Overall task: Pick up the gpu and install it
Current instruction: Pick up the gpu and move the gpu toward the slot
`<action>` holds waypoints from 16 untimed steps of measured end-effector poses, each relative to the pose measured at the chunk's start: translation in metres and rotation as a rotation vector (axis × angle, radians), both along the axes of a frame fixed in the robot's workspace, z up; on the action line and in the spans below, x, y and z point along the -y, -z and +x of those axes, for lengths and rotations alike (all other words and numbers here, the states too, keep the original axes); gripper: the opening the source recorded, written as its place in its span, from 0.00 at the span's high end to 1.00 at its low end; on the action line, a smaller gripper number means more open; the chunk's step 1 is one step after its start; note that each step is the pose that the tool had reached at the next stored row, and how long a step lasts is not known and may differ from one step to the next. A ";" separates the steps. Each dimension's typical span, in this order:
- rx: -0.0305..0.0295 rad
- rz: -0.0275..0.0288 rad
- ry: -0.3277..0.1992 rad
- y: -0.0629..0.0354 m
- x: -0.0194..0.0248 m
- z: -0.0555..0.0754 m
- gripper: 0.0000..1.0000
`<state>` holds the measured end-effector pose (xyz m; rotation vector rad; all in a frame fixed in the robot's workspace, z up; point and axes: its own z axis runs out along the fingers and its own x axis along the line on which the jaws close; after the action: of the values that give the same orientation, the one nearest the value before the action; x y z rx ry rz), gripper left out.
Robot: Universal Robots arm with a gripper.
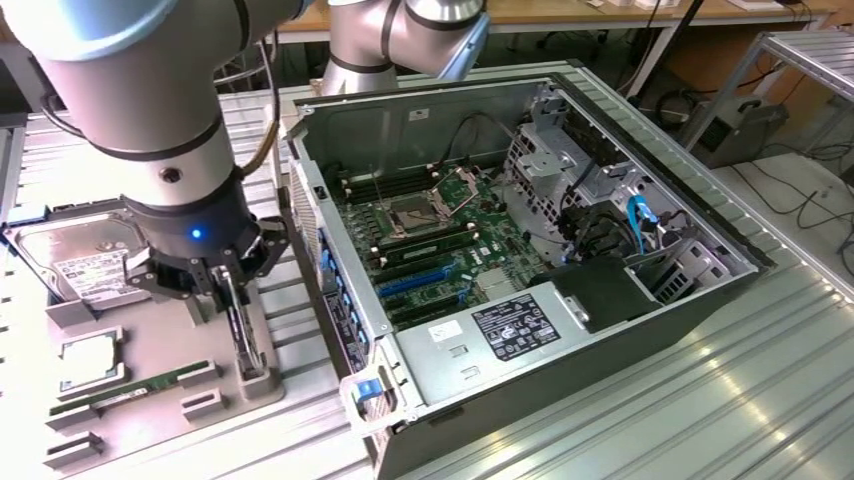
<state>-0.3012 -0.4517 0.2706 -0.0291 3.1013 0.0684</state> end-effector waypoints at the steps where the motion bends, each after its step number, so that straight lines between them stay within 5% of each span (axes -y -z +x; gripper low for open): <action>1: 0.0000 0.0000 0.000 -0.0051 0.0000 0.000 0.74; 5: 0.0000 0.0000 0.000 -0.0285 0.0002 0.002 0.74; 6: 0.0001 0.0002 0.000 -0.0439 0.0006 0.004 0.74; 10: -0.0003 0.0001 0.000 -0.0640 0.0018 0.006 0.74; 11: -0.0013 0.0002 0.000 -0.0797 0.0037 0.009 0.74; 16: -0.0052 0.0001 0.000 -0.1092 0.0083 0.019 0.74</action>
<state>-0.2821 -0.4600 0.3797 -0.0290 3.1065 0.0688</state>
